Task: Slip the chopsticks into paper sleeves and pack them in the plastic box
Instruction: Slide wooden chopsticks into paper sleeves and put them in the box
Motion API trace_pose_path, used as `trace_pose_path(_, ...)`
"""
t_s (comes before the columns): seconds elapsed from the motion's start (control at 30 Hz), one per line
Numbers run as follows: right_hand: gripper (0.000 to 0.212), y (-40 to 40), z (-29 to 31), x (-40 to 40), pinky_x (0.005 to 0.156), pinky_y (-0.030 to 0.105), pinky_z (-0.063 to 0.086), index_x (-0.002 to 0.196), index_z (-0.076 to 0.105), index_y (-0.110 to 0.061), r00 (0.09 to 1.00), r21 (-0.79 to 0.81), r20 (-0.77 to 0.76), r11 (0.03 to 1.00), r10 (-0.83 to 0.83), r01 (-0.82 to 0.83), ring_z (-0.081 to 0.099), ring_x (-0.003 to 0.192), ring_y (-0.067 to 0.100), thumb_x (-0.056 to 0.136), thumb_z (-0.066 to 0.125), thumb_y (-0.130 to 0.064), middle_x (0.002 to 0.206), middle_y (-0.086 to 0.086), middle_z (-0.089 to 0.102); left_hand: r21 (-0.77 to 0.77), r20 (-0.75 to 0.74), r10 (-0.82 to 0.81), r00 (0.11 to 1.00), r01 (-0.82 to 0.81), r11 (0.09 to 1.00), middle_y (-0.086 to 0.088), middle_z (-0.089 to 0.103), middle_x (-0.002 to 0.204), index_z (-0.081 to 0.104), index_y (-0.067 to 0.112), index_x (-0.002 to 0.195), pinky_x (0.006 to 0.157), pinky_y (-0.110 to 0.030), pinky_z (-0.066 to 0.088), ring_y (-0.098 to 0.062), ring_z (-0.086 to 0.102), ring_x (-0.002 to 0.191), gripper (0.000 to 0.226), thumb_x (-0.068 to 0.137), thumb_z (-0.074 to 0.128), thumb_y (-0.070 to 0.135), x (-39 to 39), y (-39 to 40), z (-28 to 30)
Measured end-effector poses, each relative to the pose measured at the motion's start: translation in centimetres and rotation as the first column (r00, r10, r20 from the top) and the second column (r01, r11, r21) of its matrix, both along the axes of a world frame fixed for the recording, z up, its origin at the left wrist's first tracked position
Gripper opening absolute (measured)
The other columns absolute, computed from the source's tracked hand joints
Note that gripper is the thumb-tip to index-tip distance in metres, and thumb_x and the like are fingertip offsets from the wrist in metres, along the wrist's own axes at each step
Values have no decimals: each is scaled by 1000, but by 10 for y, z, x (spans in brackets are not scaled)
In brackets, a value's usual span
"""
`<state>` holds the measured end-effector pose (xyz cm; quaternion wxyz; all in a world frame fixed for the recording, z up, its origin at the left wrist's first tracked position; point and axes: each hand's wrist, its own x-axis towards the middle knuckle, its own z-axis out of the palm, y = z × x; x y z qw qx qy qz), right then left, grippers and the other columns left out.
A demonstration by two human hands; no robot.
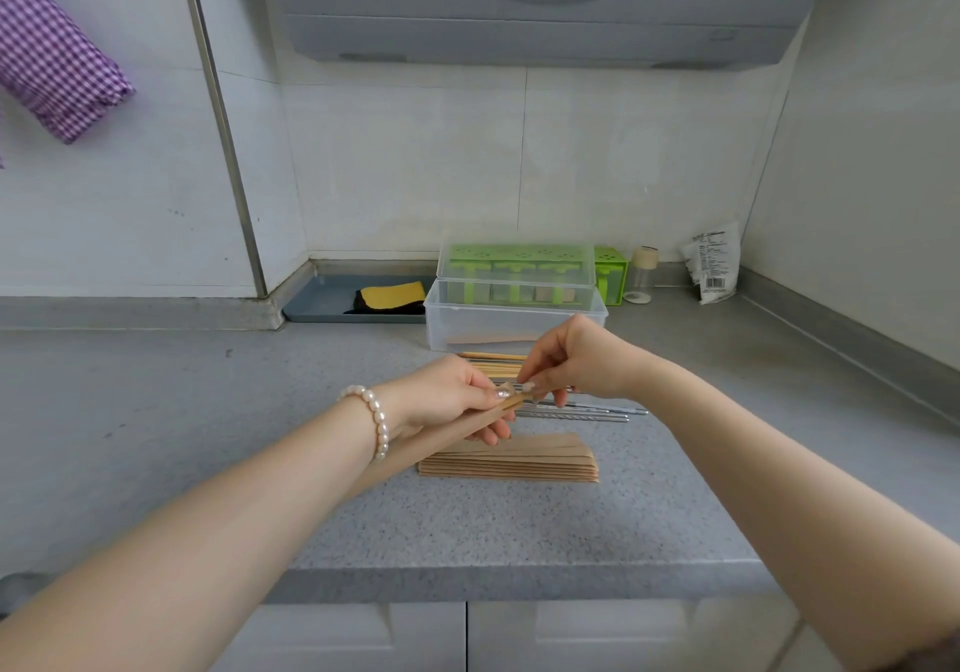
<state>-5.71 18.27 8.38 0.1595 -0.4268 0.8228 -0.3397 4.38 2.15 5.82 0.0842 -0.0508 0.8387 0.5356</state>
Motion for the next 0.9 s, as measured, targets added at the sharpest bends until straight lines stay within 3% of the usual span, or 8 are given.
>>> trace_pose_path(0.2,11,-3,-2,0,51,11,44,92,72,-11,1000,30,7,999,-18,18,57,46,3,81,69,-11,67,3,67,-3,11,7,1000,-7,1000,-4,71,74,67,4,87,70,-22,56,-12,68,65,25,97,45,12,1,0,1)
trace_pose_path(0.3,18,6,5,-9,69,15,51,98,70,-18,998,14,-12,998,-66,66,64,68,4,83,66,-27,80,-3,71,-47,10,6,1000,-6,999,-5,71,78,68,4,90,71,-23,57,-13,68,68,25,96,45,13,1,-5,2)
trace_pose_path(0.37,21,16,9,-31,71,21,52,99,69,-15,974,-118,-31,968,-226,221,64,75,8,85,64,-30,89,0,71,-75,8,26,1000,-25,997,-5,72,80,68,6,90,73,-25,57,-14,67,70,24,96,46,15,1,-14,4)
trace_pose_path(0.47,20,40,-1,-73,56,17,46,96,69,-3,844,-333,77,784,-531,524,58,64,9,85,66,-20,76,4,68,-76,11,110,994,-109,991,-7,71,82,67,6,93,69,-25,55,-13,66,68,22,95,47,15,0,-33,5)
trace_pose_path(0.57,21,53,-32,-95,60,23,45,96,70,2,752,-233,70,722,-655,651,54,63,12,82,69,-14,75,7,66,-86,6,195,981,-194,977,-11,70,91,68,6,94,60,-22,54,-13,63,66,22,95,48,14,-3,-47,1)
trace_pose_path(0.67,20,45,-63,-99,73,26,41,101,71,-6,775,-72,-59,777,-629,625,55,73,17,84,67,-15,94,9,69,-96,8,240,971,-238,967,-7,69,95,69,9,92,56,-22,51,-13,60,65,19,94,51,15,-11,-51,-5)
trace_pose_path(0.83,22,21,-89,-109,82,29,46,107,71,-14,804,1,-262,833,-533,553,60,94,23,91,58,-21,109,6,69,-154,37,214,976,-206,966,-13,70,94,71,6,83,58,-21,51,-11,63,63,18,90,56,13,-22,-47,-15)
trace_pose_path(0.9,23,17,-93,-115,84,32,46,107,71,-17,800,23,-319,840,-507,542,59,98,25,91,56,-23,110,7,67,-143,67,195,978,-184,972,-9,70,81,71,9,78,60,-22,52,-12,64,64,17,89,59,12,-24,-45,-17)
